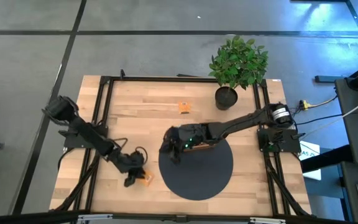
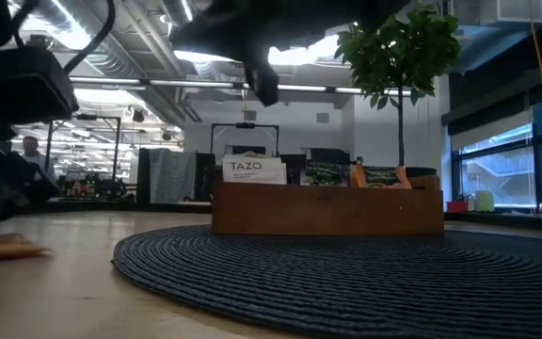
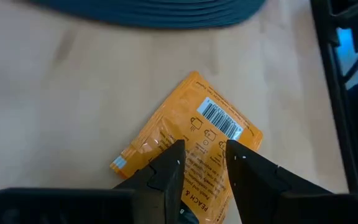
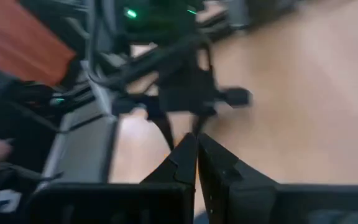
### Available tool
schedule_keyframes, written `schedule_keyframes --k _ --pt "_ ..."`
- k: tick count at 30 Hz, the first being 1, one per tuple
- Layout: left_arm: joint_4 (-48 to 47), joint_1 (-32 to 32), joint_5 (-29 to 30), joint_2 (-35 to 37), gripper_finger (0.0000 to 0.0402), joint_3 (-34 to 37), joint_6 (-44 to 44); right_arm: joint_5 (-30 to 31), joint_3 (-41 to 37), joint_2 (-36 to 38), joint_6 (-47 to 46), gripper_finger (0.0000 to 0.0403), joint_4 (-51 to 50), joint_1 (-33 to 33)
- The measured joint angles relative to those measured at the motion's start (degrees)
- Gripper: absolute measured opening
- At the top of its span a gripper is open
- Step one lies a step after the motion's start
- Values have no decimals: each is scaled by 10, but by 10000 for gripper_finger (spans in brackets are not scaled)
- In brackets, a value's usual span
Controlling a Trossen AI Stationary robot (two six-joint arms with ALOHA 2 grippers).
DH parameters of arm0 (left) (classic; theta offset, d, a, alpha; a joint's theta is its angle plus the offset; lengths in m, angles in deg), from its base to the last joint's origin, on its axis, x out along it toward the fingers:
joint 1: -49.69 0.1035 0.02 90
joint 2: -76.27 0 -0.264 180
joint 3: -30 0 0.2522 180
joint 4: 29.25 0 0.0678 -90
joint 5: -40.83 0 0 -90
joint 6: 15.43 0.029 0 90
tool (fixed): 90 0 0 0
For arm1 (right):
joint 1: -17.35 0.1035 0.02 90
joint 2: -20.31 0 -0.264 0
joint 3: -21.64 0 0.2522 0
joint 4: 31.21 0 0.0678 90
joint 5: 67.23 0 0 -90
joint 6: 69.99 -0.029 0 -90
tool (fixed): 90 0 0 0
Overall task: Pick & Place Tea
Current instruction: Put the orange tea bag into the right section of the wooden organizer
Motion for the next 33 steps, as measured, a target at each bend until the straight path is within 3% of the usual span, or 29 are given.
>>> schedule_keyframes --k 9,18,22,29,33 --pt "-2 -54 -31 -101 116 -113 98 -5 1 -55 -147 19 55 58" --pt "-12 -76 13 -115 116 -146 159 36 0 -107 -226 24 132 125" --pt "1 -73 14 -103 116 -146 180 72 1 -124 -268 52 190 138" --pt "5 -78 10 -58 116 -147 229 121 1 -137 -337 138 202 150" --pt "-44 -93 8 -5 116 -148 228 121 1 -137 -312 174 246 152"
